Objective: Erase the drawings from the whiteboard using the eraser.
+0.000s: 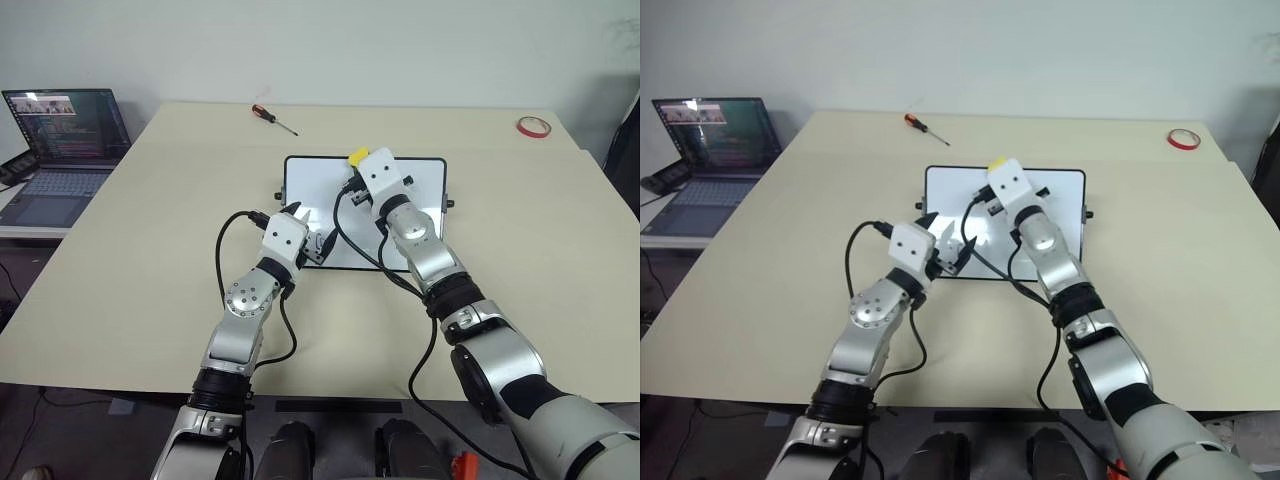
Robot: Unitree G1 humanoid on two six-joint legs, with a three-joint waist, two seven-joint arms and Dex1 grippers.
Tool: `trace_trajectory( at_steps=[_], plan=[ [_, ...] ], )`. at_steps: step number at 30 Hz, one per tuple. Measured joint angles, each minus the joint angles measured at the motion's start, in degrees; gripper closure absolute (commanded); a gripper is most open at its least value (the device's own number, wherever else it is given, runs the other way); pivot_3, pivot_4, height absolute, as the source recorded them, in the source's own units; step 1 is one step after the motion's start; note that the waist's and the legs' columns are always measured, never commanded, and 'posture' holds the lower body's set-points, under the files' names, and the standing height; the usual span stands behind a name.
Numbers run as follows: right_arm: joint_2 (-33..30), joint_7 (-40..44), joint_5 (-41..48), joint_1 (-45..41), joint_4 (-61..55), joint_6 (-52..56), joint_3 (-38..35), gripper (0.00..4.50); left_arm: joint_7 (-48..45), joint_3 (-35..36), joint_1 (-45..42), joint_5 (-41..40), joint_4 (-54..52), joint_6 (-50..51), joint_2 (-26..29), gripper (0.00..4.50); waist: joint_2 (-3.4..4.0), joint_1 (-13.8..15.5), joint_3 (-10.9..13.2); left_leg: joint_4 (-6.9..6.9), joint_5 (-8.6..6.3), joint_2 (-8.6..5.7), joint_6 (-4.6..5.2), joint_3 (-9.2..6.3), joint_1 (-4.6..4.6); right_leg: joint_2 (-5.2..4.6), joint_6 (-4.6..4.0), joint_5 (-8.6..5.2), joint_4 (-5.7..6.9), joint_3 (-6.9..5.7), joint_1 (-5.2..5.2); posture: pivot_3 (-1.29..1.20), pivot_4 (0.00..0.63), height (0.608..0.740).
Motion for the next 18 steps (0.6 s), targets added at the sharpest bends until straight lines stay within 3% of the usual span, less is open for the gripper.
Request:
trace_trajectory(
  at_steps=[4,9,18],
  plan=[
    [0.57,-0.31,-0.40,-0.02,0.37,-0.28,0.03,3.39,-0.03,-0.05,-0.55,0.00,0.04,-0.04,-0.04,0.00,0.00,-0.16,0.00,0.00,0.00,0.00,0.00,0.01,0.01,0.01,0.00,0.00,0.00,0.01,0.01,0.00,0.150,0.740],
    [1.05,5.38,-0.26,1.56,-1.31,0.36,1.21,3.39,-0.04,-0.07,-0.56,0.00,0.20,-0.06,-0.05,0.00,0.00,-0.38,0.00,-0.01,0.00,0.02,0.00,0.01,0.02,0.02,0.00,0.00,0.01,0.00,0.01,0.00,0.150,0.740],
    [-1.39,12.00,-0.28,10.20,-14.14,7.07,2.28,3.39,-0.07,-0.07,-0.55,0.00,0.24,-0.09,-0.05,0.00,-0.01,-0.06,-0.02,0.02,0.00,0.00,0.00,-0.08,0.09,0.01,0.00,0.00,0.02,-0.06,0.13,0.00,0.150,0.740]
  ],
)
